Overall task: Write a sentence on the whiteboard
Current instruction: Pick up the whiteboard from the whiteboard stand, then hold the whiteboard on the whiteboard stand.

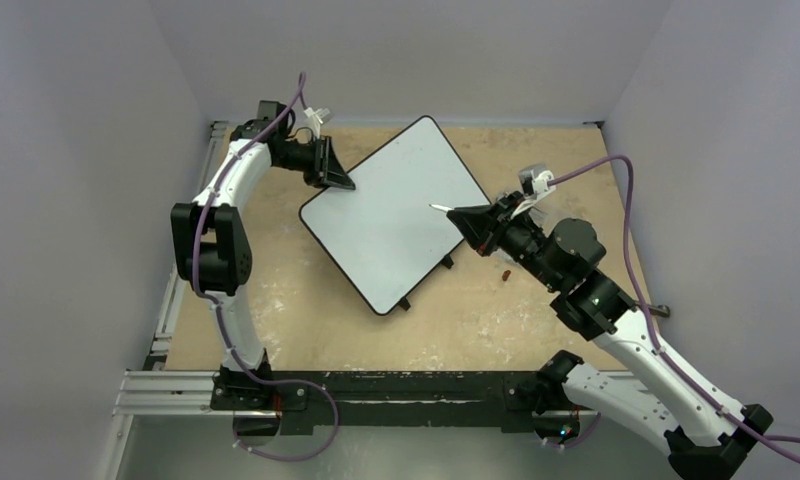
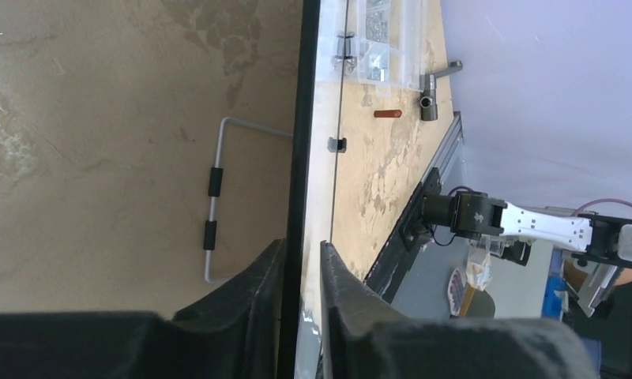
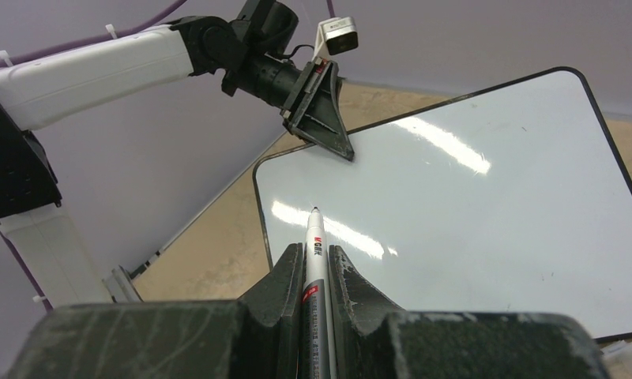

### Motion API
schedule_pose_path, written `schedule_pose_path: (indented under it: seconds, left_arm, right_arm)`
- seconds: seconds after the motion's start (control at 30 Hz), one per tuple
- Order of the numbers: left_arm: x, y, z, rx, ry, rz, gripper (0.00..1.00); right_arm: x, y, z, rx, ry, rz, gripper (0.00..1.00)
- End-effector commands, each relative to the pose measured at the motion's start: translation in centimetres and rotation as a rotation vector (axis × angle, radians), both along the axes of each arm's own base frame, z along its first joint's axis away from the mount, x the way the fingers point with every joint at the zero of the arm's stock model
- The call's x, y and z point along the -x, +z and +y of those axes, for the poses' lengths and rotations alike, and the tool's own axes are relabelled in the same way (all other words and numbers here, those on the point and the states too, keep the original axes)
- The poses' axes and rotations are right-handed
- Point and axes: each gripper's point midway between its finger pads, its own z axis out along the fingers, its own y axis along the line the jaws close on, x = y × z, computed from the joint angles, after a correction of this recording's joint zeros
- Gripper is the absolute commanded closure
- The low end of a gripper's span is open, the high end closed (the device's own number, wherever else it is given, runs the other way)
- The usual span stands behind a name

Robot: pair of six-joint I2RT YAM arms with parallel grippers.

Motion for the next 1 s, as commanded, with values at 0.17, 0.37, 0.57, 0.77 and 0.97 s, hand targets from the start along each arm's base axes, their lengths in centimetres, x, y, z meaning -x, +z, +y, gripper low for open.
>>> schedule_pose_path:
  seconds: [0.17, 0.37, 0.57, 0.77, 0.97]
  left_arm:
    - [-0.7, 0.5, 0.2, -0.020, -0.008, -0.043, 1.00]
    - [-0.5, 1.0, 0.1, -0.012, -0.022, -0.068, 1.00]
    - [0.2, 1.4, -0.4, -0.040, -0.055, -0.130, 1.00]
    - [0.6, 2.2, -0.6, -0.088, -0.067, -0.206, 1.00]
    - [0.9, 2.8, -0.6, -0.122, -0.066, -0.258, 1.00]
  right_arm:
    - [0.4, 0.5, 0.6, -0.022, 0.041, -0.023, 1.00]
    - [0.3, -0.3, 1.9, -0.003, 0.097, -0.023, 1.00]
    - [0.2, -1.0, 3.1, 0.017, 0.152, -0.049, 1.00]
    - [0.5, -1.8, 5.0, 0.026, 0.255, -0.070, 1.00]
    - [0.3, -2.6, 6.9, 0.029, 0.340, -0.091, 1.00]
